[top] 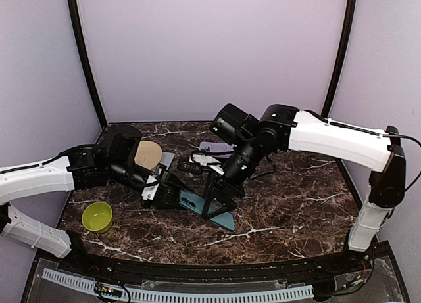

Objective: Put the phone into the phone case
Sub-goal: Adjust the phone at the center of the board.

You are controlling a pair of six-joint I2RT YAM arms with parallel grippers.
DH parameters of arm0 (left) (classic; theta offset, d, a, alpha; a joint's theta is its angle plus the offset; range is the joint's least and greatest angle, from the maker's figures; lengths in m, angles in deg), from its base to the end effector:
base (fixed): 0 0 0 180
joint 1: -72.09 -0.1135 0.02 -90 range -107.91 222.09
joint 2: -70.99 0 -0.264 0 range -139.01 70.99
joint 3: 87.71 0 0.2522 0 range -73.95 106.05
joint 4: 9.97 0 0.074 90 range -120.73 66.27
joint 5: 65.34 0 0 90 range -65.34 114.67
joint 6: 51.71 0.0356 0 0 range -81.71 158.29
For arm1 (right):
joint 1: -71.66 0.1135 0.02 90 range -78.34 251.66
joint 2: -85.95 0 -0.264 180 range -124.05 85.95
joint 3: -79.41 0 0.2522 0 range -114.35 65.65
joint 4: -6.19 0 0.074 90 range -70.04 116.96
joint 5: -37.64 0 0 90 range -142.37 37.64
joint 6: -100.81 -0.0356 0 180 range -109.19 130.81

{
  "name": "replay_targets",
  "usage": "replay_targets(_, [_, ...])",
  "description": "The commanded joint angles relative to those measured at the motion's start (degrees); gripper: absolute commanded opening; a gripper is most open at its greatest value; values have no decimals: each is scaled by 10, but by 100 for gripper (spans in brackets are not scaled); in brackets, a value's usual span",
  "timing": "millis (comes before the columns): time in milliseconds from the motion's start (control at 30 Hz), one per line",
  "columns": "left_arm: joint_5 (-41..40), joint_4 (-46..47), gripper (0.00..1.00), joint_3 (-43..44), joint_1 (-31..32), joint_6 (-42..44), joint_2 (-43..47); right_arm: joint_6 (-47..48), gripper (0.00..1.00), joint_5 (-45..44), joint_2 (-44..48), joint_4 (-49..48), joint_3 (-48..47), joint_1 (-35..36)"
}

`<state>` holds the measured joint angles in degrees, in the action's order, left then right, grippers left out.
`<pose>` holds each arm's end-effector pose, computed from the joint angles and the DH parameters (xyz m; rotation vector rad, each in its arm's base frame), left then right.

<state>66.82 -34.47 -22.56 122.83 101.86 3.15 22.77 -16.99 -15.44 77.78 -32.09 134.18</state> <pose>0.1471 -0.2177 0.3003 1.8499 0.6588 -0.6018 0.1523 0.3374 0.3260 -1.8425 2.0554 1.0919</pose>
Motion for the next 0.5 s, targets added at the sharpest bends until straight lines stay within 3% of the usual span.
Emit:
replay_targets(0, [23,13,40,4,9,-7,-3,8,33,22,-5,-15,-23,6])
replay_targets(233, [30,48,22,-11,10,-30,4,7,33,24,-11,-21,-20,5])
replay_targets(333, [26,69,2,-15,10,-37,7,7,34,18,-11,-15,-20,6])
replay_targets(433, [11,77,0,-25,11,-48,13,4,35,4,-2,-11,-16,6])
replay_targets(467, [5,78,0,-27,12,-54,15,2,40,-10,2,-9,-14,6])
